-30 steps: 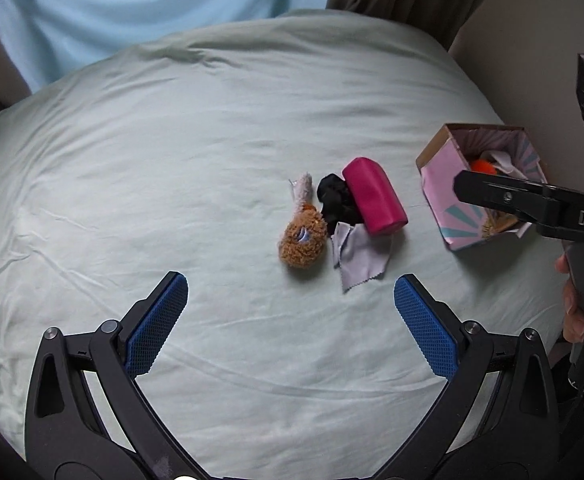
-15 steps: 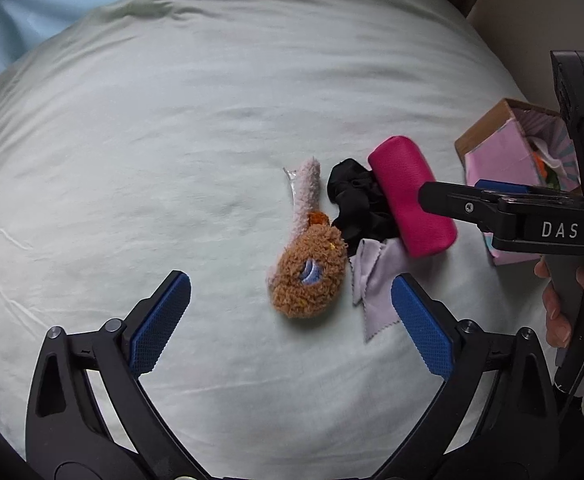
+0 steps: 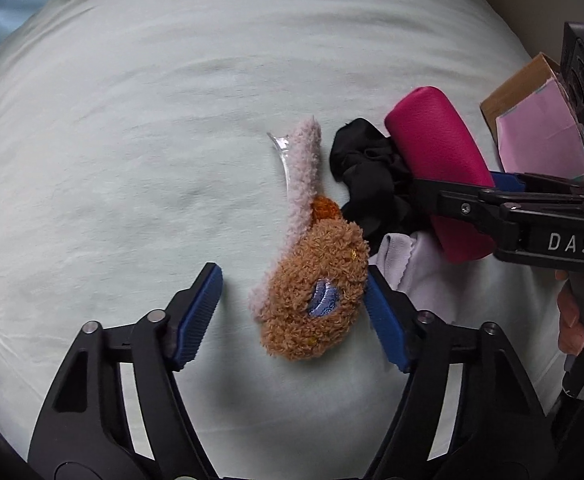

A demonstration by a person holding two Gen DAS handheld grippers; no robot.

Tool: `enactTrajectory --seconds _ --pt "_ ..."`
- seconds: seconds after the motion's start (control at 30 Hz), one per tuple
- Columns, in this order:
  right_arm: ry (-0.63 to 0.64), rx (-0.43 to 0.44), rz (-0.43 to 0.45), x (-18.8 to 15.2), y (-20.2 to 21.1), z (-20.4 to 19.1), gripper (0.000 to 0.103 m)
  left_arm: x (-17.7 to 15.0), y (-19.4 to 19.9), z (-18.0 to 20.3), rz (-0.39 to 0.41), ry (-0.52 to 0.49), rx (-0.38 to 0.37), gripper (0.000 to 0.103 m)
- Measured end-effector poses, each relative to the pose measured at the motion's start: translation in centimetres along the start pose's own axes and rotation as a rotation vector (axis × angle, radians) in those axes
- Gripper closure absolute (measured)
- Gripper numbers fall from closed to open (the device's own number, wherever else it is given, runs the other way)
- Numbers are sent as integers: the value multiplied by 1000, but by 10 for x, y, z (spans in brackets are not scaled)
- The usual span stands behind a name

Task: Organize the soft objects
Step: 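Grasp the brown plush with the left tool while the right tool grasps the pink pouch, then carry the brown plush and pink pouch into the box and release both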

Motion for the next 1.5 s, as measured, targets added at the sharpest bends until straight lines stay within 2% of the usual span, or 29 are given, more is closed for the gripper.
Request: enactTrajectory --seconds 0.03,0.1,0.23,0.47,0.7,1.0,1.27,1.5 --pt "10 -12 1 0 -1 -2 35 0 -1 2 0 -7 -5 49" --pt "17 -23 7 -1 1 -2 41 1 -4 6 -10 -22 -31 59" --pt "-2 -30 19 -4 5 3 52 1 -1 9 4 -26 -29 64" --pt "-25 -65 49 -8 22 6 58 -2 29 11 71 -11 -44 66" --pt "-48 -51 116 -17 64 -7 58 -11 87 16 172 7 -53 69" --pt "-47 -32 196 -43 116 -30 58 -27 138 7 266 46 -55 71" --pt "-54 -18 284 -63 180 -47 58 -34 206 18 351 31 -41 71" --pt "-69 -11 367 -73 244 -47 58 -37 274 46 436 -4 -26 71"
Point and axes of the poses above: each gripper's, at about its wrist camera, not at the fingertips, and y roughly against the way its jaws point, z to its right, x to its top, the point moved 2 cm from there along -y, roughly the way its jaws point, and after that the axes turned 5 degrees about -z, right-handed, at the moved point
